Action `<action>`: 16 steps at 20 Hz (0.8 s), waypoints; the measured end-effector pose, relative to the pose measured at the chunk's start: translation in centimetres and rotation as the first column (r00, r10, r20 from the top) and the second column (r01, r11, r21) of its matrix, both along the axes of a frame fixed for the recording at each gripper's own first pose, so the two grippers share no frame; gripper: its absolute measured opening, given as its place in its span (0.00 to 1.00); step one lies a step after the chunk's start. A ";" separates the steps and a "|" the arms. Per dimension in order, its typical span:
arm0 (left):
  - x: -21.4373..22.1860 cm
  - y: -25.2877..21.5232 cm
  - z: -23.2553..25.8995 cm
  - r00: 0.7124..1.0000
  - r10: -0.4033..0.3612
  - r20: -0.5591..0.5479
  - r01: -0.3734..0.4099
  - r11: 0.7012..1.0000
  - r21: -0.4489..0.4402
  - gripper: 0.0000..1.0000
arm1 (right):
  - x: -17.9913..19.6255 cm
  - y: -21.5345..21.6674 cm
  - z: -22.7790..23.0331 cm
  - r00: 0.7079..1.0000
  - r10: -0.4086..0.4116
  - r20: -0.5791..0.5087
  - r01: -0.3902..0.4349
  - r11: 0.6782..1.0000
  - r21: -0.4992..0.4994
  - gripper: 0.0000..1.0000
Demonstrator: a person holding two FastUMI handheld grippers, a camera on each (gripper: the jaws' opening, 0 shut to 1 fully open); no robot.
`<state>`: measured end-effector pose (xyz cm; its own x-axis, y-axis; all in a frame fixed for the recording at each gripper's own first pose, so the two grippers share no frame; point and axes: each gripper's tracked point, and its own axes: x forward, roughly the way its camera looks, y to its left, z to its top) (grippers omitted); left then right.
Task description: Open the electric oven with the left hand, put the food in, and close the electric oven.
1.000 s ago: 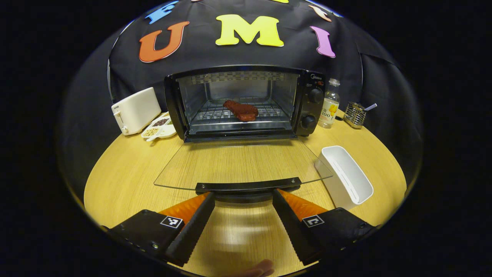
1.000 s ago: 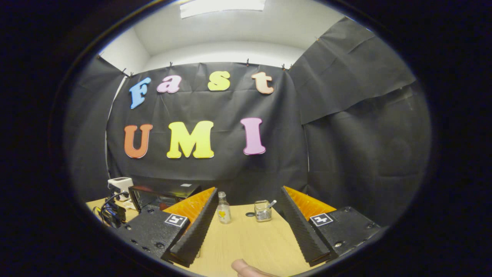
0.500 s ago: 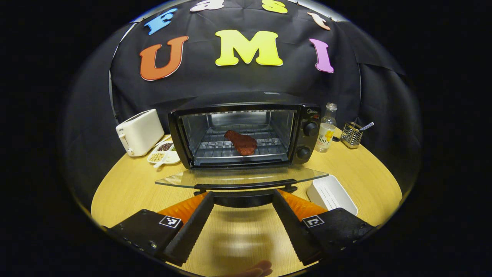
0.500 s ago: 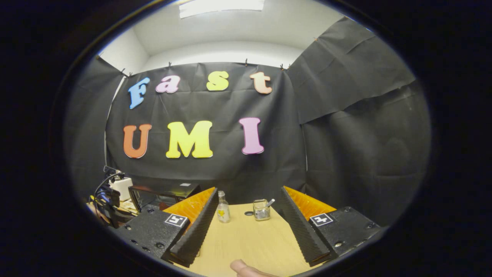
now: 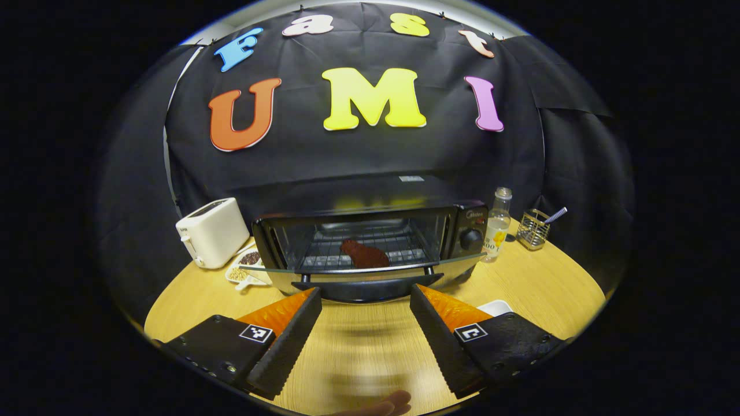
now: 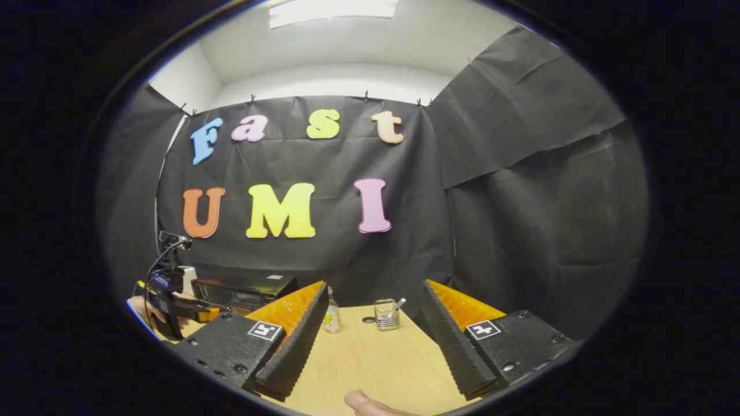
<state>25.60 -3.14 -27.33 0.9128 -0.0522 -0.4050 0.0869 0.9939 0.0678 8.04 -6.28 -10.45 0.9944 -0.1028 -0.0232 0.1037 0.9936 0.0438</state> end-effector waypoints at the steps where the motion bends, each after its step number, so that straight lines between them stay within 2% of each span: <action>1: 0.6 0.0 0.5 1.000 0.003 0.020 -0.003 1.000 0.007 0.98 | -0.1 -0.1 0.1 1.000 0.001 0.002 -0.001 1.000 0.001 0.96; 3: 2.1 -0.2 1.9 0.997 -0.001 0.072 0.000 1.000 0.022 0.98 | -0.5 0.1 0.5 1.000 0.010 0.007 -0.010 1.000 -0.002 0.96; 4: 2.9 -0.1 2.5 0.995 0.003 0.101 -0.005 1.000 0.026 0.98 | -0.6 0.2 0.6 1.000 0.017 0.005 -0.017 1.000 -0.004 1.00; 5: 3.4 -0.2 2.8 0.994 0.004 0.110 -0.006 1.000 0.016 0.98 | -1.0 0.5 0.9 1.000 0.027 0.007 -0.027 1.000 -0.003 1.00; 8: 2.5 -0.1 4.8 0.993 0.007 0.120 -0.008 1.000 0.001 0.98 | -2.5 1.5 1.3 0.998 0.063 0.004 -0.063 0.998 -0.005 1.00; 13: -3.3 0.8 10.1 0.981 0.039 0.191 -0.035 0.999 -0.024 0.96 | -3.8 3.6 2.2 0.993 0.118 -0.010 -0.118 0.993 -0.002 1.00; 16: -8.6 1.6 13.3 0.971 0.054 0.234 -0.051 0.999 -0.018 0.96 | -4.6 4.1 3.1 0.994 0.106 -0.006 -0.106 0.994 -0.016 0.96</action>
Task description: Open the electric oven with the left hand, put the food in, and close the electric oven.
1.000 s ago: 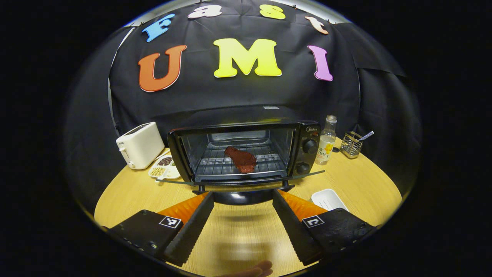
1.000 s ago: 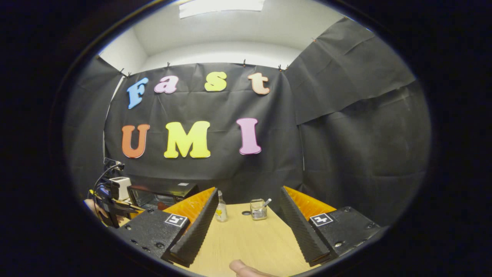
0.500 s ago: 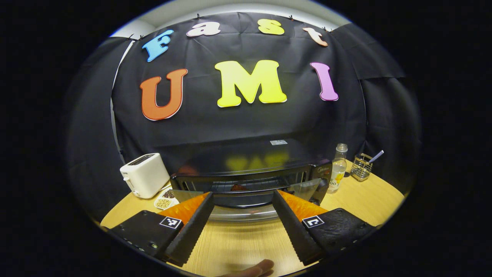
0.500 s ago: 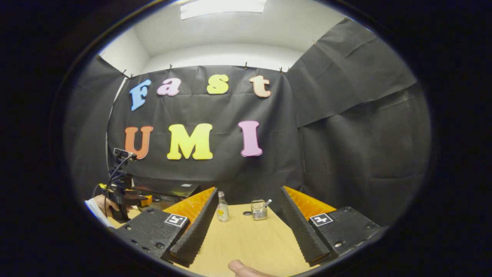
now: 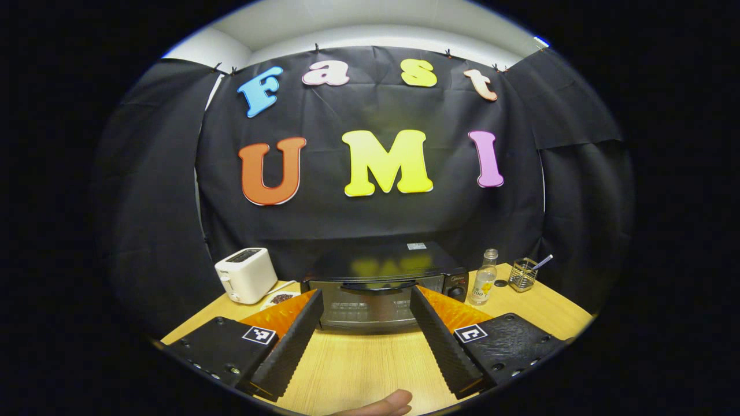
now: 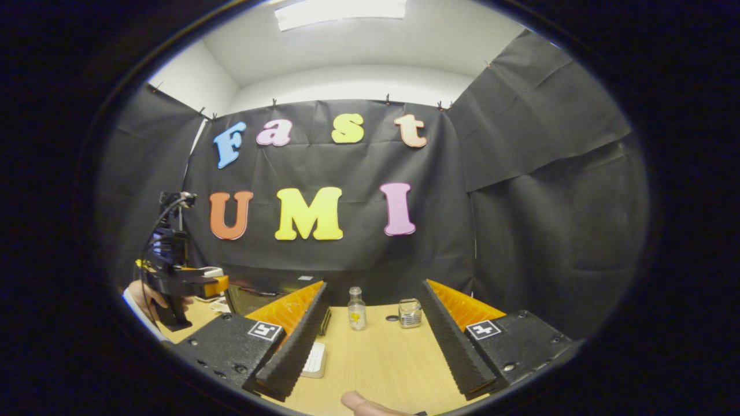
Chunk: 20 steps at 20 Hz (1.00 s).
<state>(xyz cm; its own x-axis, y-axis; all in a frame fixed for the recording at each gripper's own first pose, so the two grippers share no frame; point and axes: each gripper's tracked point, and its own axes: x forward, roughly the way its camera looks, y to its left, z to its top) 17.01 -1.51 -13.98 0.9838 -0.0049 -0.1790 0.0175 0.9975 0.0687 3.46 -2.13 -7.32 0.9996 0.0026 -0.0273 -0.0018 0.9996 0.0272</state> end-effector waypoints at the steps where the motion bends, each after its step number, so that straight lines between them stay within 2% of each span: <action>1: -1.8 0.3 0.8 1.000 0.005 0.009 -0.005 1.000 0.002 0.96 | -0.6 0.4 0.3 1.000 0.001 0.004 -0.001 1.000 -0.004 1.00; 3: -5.4 0.6 3.0 0.999 0.006 0.050 -0.006 1.000 -0.008 0.96 | -2.2 1.7 0.9 1.000 0.026 0.010 -0.026 1.000 0.006 0.96; 5: -9.4 1.3 4.9 0.997 0.024 0.078 -0.024 1.000 -0.008 0.96 | -3.7 3.1 1.9 0.998 0.061 0.027 -0.062 0.998 0.032 1.00; 9: -16.5 2.4 8.0 0.989 0.064 0.133 -0.062 0.998 -0.022 0.96 | -7.0 3.4 3.0 0.997 0.060 0.043 -0.062 0.997 0.035 1.00; 10: -18.0 2.6 8.1 0.988 0.078 0.133 -0.074 0.997 -0.034 0.96 | -7.8 3.8 3.3 0.996 0.072 0.050 -0.073 0.997 0.025 0.96; 11: -19.4 3.0 8.1 0.986 0.094 0.135 -0.088 0.995 -0.049 0.96 | -8.5 4.1 3.5 0.995 0.088 0.051 -0.089 0.996 0.017 1.00; 12: -20.4 3.1 8.0 0.986 0.103 0.135 -0.096 0.994 -0.058 0.96 | -9.2 4.4 3.7 0.993 0.106 0.057 -0.107 0.994 0.013 1.00; 13: -21.4 3.1 7.5 0.986 0.106 0.127 -0.098 0.993 -0.066 1.00 | -9.7 4.4 3.7 0.991 0.116 0.060 -0.117 0.993 0.009 1.00; 14: -22.2 2.9 7.0 0.987 0.105 0.125 -0.096 0.993 -0.073 0.96 | -9.9 4.2 3.7 0.991 0.116 0.060 -0.117 0.993 0.005 1.00; 15: -22.9 2.7 6.7 0.987 0.102 0.121 -0.094 0.993 -0.075 0.97 | -10.2 3.9 3.3 0.992 0.113 0.056 -0.114 0.994 -0.001 0.96; 16: -23.3 2.6 6.5 0.988 0.099 0.121 -0.090 0.993 -0.076 0.97 | -10.2 3.7 2.9 0.993 0.109 0.047 -0.109 0.994 -0.007 1.00; 17: -23.6 2.3 6.6 0.988 0.089 0.125 -0.080 0.994 -0.074 0.97 | -10.4 3.5 2.5 0.994 0.105 0.038 -0.105 0.994 -0.015 1.00; 18: -23.7 2.0 6.9 0.988 0.080 0.130 -0.072 0.995 -0.068 0.97 | -10.4 3.4 2.2 0.994 0.101 0.029 -0.101 0.995 -0.021 0.96; 19: -24.0 1.9 7.2 0.987 0.075 0.141 -0.068 0.996 -0.059 0.97 | -10.4 3.2 2.0 0.995 0.097 0.022 -0.097 0.995 -0.024 1.00; 20: -24.2 1.9 7.6 0.986 0.071 0.153 -0.064 0.997 -0.053 0.97 | -10.5 3.0 1.8 0.995 0.093 0.018 -0.093 0.995 -0.022 0.96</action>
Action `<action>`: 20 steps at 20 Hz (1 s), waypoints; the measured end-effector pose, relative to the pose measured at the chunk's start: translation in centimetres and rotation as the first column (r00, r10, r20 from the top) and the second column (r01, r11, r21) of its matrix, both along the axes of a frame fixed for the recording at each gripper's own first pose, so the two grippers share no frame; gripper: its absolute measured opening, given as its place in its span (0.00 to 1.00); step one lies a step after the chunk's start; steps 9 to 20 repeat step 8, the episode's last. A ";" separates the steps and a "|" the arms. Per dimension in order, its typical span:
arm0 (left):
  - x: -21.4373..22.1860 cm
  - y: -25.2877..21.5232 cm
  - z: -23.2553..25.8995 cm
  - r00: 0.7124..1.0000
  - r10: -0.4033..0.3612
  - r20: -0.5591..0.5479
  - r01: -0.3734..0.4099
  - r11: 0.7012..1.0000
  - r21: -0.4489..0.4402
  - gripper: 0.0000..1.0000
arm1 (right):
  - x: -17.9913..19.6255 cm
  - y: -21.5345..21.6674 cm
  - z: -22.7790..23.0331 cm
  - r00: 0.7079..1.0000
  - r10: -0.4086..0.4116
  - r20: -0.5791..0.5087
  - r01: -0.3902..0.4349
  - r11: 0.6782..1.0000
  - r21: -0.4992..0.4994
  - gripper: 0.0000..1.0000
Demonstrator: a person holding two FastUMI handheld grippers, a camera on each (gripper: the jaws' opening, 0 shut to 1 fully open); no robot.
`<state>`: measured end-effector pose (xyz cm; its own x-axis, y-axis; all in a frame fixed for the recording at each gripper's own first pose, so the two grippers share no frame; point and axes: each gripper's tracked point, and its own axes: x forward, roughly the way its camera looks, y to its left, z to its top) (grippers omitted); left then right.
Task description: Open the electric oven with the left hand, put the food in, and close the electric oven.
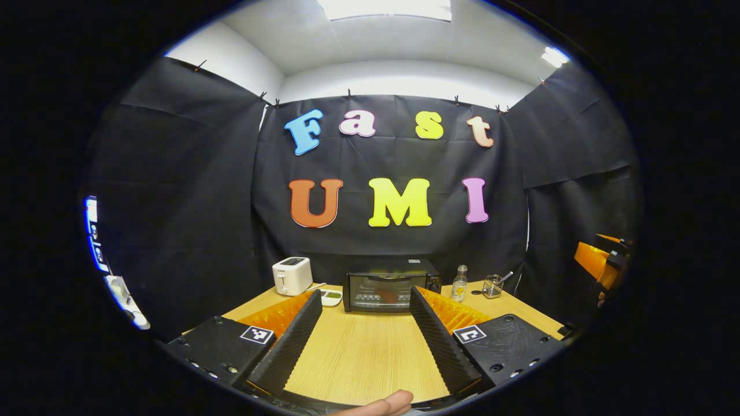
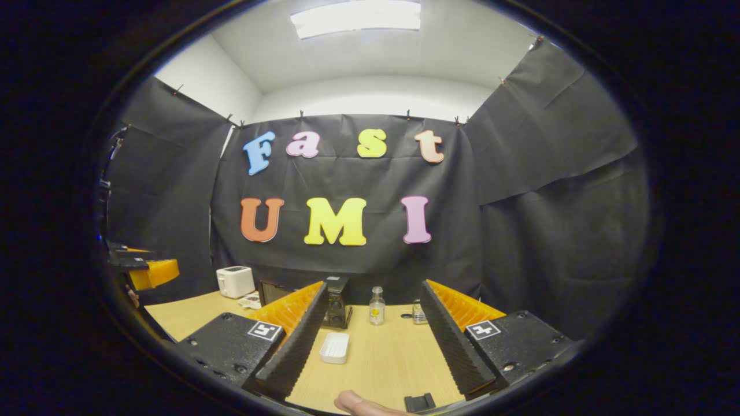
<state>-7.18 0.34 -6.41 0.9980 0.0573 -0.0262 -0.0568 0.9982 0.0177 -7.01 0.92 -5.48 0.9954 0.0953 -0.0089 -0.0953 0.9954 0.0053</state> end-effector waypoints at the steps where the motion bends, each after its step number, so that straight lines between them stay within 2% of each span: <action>1: -0.1 -0.4 0.1 1.000 -0.009 0.005 0.009 1.000 0.002 0.97 | -0.1 -0.2 -0.2 1.000 -0.003 -0.002 0.003 1.000 0.002 0.96; 2: -0.3 -0.6 0.2 1.000 -0.018 0.008 0.018 1.000 0.003 0.97 | 0.1 -0.3 -0.3 1.000 -0.005 -0.007 0.005 1.000 0.004 1.00; 20: -0.7 -1.0 -0.2 1.000 -0.031 -0.002 0.031 1.000 0.004 0.97 | 0.1 -0.5 -0.7 1.000 -0.005 -0.017 0.005 1.000 0.004 1.00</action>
